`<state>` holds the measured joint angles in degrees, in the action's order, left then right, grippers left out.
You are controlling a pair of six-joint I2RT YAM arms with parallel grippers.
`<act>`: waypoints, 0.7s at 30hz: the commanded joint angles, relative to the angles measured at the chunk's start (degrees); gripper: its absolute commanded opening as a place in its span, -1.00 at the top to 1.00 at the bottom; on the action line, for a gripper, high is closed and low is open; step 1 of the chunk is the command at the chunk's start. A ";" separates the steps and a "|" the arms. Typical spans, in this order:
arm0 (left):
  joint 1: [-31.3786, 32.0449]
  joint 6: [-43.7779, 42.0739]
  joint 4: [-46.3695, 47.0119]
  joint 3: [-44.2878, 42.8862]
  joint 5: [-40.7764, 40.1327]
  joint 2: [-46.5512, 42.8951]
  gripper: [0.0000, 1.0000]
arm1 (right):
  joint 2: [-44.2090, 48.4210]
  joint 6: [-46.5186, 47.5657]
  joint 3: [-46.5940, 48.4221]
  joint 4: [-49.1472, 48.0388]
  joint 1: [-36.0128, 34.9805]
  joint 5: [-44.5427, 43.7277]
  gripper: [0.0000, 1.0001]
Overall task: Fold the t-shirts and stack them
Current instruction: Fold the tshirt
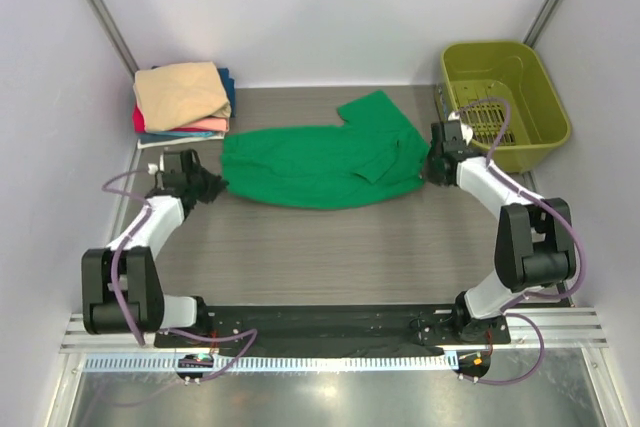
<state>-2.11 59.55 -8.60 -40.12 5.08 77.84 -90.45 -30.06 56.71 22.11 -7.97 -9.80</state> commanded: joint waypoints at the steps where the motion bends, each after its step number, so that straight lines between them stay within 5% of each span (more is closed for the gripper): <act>1: -0.09 -2.07 -8.24 -9.44 -1.03 -7.08 0.99 | 7.56 0.45 8.59 2.14 0.23 -2.30 0.98; 5: -0.26 -4.35 -15.47 -10.77 -3.93 -15.94 1.00 | 13.54 -0.69 7.21 10.05 0.23 -4.96 0.98; 14: -0.97 -2.78 -24.88 6.09 -4.73 -30.11 1.00 | 28.22 -12.20 -17.48 13.22 0.23 0.83 0.98; 21: -1.14 1.71 -33.92 12.26 -4.64 -40.92 0.99 | 38.33 -17.48 -24.80 16.64 0.23 1.63 0.95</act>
<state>-2.76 59.16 -38.04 -27.75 1.50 40.71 -56.05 -43.68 31.77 38.15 -8.01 -8.03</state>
